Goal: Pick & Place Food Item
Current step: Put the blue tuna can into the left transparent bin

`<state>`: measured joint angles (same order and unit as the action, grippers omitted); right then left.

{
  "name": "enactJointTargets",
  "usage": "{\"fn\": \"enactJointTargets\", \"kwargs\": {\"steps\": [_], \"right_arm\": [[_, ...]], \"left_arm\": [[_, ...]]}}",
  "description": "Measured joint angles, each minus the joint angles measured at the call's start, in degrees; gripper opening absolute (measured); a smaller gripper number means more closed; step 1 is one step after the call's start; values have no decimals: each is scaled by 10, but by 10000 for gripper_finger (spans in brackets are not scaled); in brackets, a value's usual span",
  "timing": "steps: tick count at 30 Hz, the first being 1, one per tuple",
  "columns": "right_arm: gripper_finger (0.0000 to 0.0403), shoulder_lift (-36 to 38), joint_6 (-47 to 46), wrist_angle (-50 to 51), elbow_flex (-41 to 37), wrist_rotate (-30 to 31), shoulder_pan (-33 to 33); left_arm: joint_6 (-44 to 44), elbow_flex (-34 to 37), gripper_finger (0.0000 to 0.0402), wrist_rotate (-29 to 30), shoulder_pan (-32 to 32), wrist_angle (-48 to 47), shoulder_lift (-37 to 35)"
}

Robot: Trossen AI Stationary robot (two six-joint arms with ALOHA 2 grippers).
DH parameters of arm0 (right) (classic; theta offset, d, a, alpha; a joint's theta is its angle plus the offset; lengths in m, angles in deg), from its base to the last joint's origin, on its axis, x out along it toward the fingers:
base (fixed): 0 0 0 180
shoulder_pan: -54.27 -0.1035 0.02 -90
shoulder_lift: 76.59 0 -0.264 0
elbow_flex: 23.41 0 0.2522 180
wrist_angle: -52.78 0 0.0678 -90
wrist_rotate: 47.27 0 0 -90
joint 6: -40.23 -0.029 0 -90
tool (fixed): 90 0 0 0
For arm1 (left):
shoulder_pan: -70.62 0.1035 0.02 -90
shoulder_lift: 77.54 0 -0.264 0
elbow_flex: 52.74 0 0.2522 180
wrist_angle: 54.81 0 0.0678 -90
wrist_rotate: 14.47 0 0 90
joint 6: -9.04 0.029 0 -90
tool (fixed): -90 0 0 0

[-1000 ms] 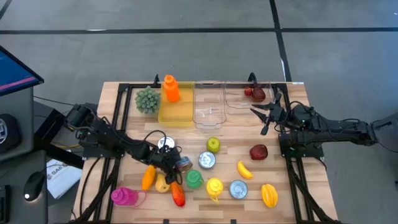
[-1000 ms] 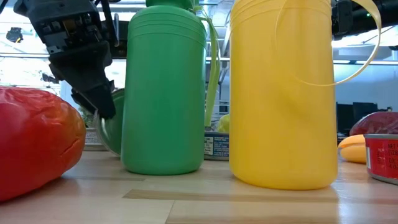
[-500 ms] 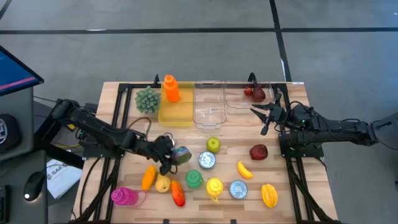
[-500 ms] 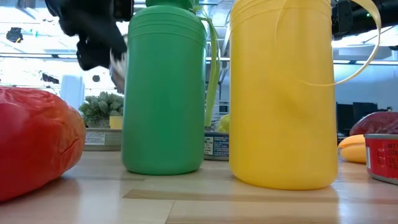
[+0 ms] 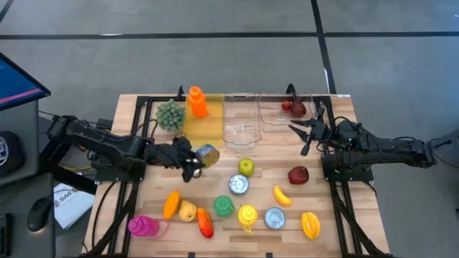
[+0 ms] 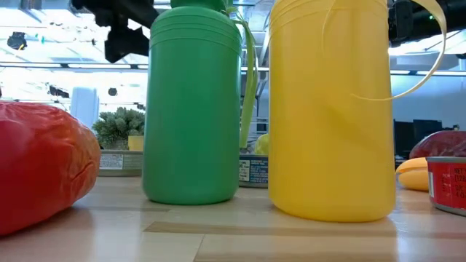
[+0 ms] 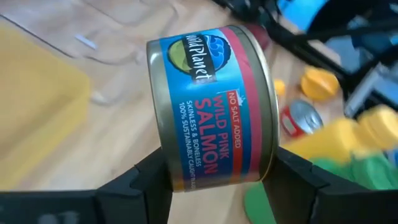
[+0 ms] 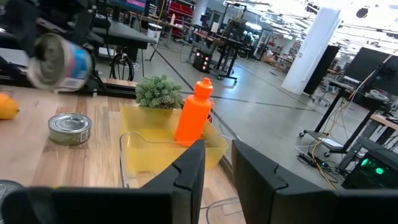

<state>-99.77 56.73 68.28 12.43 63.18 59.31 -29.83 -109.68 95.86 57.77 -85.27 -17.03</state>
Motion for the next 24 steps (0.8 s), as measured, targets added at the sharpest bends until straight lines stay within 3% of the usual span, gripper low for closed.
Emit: {"fn": "enactJointTargets", "kwargs": {"steps": [24], "right_arm": [[76,0,5,-5,0,0,0]], "left_arm": [[105,0,194,-7,176,184,0]]}}
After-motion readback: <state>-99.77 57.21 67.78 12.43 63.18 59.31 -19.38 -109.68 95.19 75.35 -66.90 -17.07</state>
